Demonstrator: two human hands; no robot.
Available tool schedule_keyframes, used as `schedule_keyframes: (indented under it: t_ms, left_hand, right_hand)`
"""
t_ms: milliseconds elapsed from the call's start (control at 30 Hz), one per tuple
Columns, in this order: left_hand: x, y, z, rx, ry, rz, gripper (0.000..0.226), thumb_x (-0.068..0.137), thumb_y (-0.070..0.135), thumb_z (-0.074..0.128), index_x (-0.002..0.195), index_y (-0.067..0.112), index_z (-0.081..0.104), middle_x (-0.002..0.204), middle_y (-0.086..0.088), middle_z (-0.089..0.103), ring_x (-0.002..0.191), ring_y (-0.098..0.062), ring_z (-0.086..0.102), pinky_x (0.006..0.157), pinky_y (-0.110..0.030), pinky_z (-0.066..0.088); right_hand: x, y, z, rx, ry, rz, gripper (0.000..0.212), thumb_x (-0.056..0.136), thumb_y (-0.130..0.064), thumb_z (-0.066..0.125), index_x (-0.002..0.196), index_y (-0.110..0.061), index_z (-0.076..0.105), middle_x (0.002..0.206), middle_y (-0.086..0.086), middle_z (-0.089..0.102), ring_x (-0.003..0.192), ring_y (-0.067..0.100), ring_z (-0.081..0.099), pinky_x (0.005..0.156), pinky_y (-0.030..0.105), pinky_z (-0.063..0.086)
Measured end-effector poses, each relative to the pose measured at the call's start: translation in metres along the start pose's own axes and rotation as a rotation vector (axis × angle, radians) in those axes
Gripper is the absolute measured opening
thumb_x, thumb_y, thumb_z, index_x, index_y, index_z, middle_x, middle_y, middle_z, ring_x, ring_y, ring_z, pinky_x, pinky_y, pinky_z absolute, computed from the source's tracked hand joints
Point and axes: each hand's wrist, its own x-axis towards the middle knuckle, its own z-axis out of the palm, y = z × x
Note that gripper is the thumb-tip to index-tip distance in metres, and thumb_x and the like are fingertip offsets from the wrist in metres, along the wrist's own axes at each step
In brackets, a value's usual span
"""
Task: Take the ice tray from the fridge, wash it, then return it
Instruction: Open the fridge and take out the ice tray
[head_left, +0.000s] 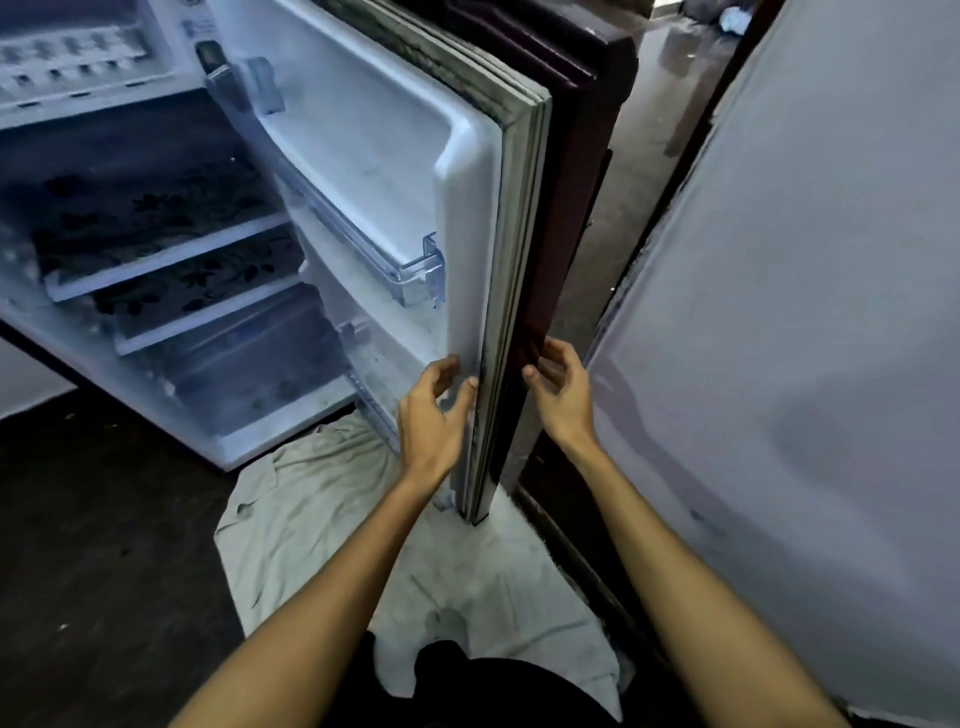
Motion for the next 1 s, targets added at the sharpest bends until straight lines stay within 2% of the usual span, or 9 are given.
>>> schedule_keyframes:
  t_ms: [100,167,300,400,567,700,800,867,1000]
  left_hand:
    - [0.005,0.005,0.006,0.005,0.012,0.024,0.033,0.09,0.02,0.064,0.121,0.009,0.062,0.117,-0.006,0.067,0.111,-0.015,0.061,0.084,-0.003,0.042]
    - [0.005,0.007,0.007,0.004,0.024,0.033,0.034,0.091,0.02,0.063,0.124,0.01,0.061,0.12,-0.004,0.066,0.112,-0.014,0.06,0.088,-0.012,0.044]
    - [0.011,0.004,0.009,0.02,-0.059,0.027,0.045,0.092,0.024,0.061,0.135,0.013,0.052,0.134,-0.002,0.058,0.124,-0.017,0.053,0.103,-0.033,0.045]
    - [0.02,0.001,0.01,0.061,-0.159,0.03,0.055,0.092,0.03,0.061,0.143,0.02,0.042,0.145,0.001,0.047,0.132,-0.017,0.046,0.108,-0.039,0.04]
    - [0.025,0.0,0.003,0.098,-0.228,0.034,0.061,0.093,0.029,0.059,0.147,0.02,0.033,0.151,0.001,0.038,0.137,-0.016,0.039,0.111,-0.033,0.034]
    - [0.018,-0.019,-0.015,0.103,-0.205,-0.04,0.061,0.093,0.028,0.06,0.146,0.016,0.034,0.151,-0.002,0.037,0.138,-0.019,0.037,0.113,-0.039,0.033]
    - [0.009,-0.046,-0.04,0.128,-0.163,-0.134,0.06,0.093,0.028,0.06,0.146,0.017,0.035,0.151,-0.001,0.039,0.137,-0.019,0.038,0.112,-0.039,0.034]
    - [0.0,-0.066,-0.061,0.162,-0.116,-0.209,0.059,0.093,0.029,0.06,0.146,0.019,0.035,0.15,-0.001,0.04,0.136,-0.019,0.039,0.11,-0.038,0.036]
    - [-0.021,-0.099,-0.107,0.206,-0.019,-0.386,0.058,0.093,0.03,0.059,0.145,0.016,0.037,0.149,-0.005,0.041,0.135,-0.022,0.04,0.109,-0.035,0.035]
  right_hand:
    - [0.014,0.002,-0.009,-0.005,0.032,0.009,0.04,0.091,-0.009,0.059,0.13,-0.005,0.047,0.112,-0.004,0.053,0.11,0.012,0.051,0.073,0.001,0.043]
    - [0.023,0.005,-0.015,-0.016,0.05,0.01,0.041,0.091,-0.006,0.058,0.131,-0.003,0.047,0.116,0.002,0.055,0.11,0.015,0.052,0.071,-0.001,0.042]
    - [0.039,0.014,-0.024,-0.09,0.061,0.006,0.047,0.092,-0.012,0.058,0.136,-0.006,0.044,0.134,0.011,0.053,0.118,0.022,0.053,0.087,0.014,0.046]
    - [0.045,0.015,-0.028,-0.096,0.086,0.015,0.047,0.092,-0.011,0.057,0.137,-0.005,0.043,0.135,0.012,0.053,0.119,0.024,0.054,0.095,0.03,0.047]
    - [0.043,0.017,-0.026,-0.064,0.182,0.021,0.043,0.092,-0.012,0.058,0.133,-0.007,0.047,0.132,0.009,0.056,0.116,0.019,0.055,0.095,0.029,0.048]
    - [0.02,0.036,-0.007,0.011,0.269,0.146,0.038,0.092,-0.009,0.057,0.129,-0.009,0.049,0.12,0.008,0.059,0.107,0.026,0.059,0.091,0.029,0.05]
    - [-0.009,0.058,0.016,-0.003,0.222,0.225,0.034,0.091,-0.005,0.057,0.125,-0.003,0.051,0.121,0.016,0.059,0.095,0.021,0.058,0.071,0.004,0.046]
    - [-0.029,0.072,0.037,-0.036,0.122,0.265,0.032,0.09,-0.002,0.057,0.121,0.002,0.053,0.118,0.021,0.06,0.093,0.019,0.06,0.069,0.002,0.045]
    - [-0.053,0.082,0.09,-0.089,-0.127,0.304,0.03,0.088,0.005,0.057,0.117,0.008,0.053,0.113,0.024,0.06,0.078,-0.01,0.06,0.071,0.002,0.045]
